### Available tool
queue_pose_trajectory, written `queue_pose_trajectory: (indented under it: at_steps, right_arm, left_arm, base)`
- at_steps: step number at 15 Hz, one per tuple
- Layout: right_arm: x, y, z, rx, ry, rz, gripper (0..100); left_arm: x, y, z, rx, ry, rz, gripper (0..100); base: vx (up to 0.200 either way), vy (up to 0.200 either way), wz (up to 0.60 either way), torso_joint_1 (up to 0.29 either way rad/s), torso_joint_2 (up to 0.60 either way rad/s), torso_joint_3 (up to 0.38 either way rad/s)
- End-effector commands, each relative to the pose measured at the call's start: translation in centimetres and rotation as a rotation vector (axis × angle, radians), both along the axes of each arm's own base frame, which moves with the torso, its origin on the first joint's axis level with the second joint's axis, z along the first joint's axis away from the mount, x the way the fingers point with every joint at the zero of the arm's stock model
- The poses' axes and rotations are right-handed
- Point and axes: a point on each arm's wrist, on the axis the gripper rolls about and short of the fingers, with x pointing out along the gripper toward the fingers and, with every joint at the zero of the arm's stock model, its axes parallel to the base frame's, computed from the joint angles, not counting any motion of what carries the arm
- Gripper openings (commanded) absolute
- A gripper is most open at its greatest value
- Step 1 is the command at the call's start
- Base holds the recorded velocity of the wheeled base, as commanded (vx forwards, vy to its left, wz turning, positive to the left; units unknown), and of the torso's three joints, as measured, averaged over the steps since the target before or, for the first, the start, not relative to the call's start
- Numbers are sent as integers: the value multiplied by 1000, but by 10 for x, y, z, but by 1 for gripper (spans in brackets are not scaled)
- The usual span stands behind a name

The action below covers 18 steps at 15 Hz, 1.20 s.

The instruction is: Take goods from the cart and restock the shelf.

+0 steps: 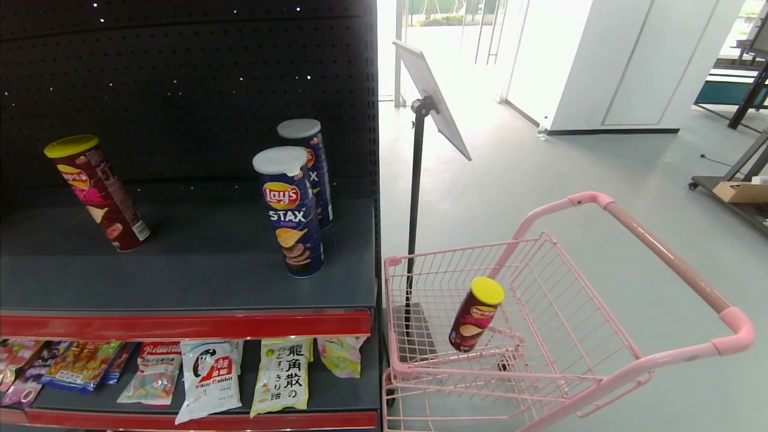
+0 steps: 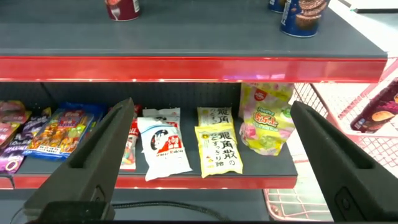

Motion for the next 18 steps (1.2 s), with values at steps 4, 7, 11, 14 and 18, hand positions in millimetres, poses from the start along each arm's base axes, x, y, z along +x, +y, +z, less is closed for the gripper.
queue_pose_trajectory:
  at_steps: [4, 7, 11, 14, 18]
  right_arm:
    - [0, 0, 0, 0, 1, 0, 100]
    - [0, 0, 0, 1, 1, 0, 100]
    - [0, 0, 0, 1, 1, 0, 100]
    - [0, 0, 0, 3, 1, 5, 100]
    - [0, 0, 0, 3, 1, 5, 100]
  left_arm:
    - [0, 0, 0, -1, -1, 0, 100]
    - [0, 0, 0, -1, -1, 0, 100]
    - [0, 0, 0, -1, -1, 1, 100]
    - [0, 0, 0, -1, 0, 0, 100]
    - [0, 0, 0, -1, -1, 0, 100]
  base:
    - [0, 0, 0, 0, 0, 0]
    - [0, 0, 0, 0, 0, 0]
    - [0, 0, 0, 0, 0, 0]
    - [0, 0, 0, 0, 0, 0]
    - [0, 0, 0, -123, 283, 151]
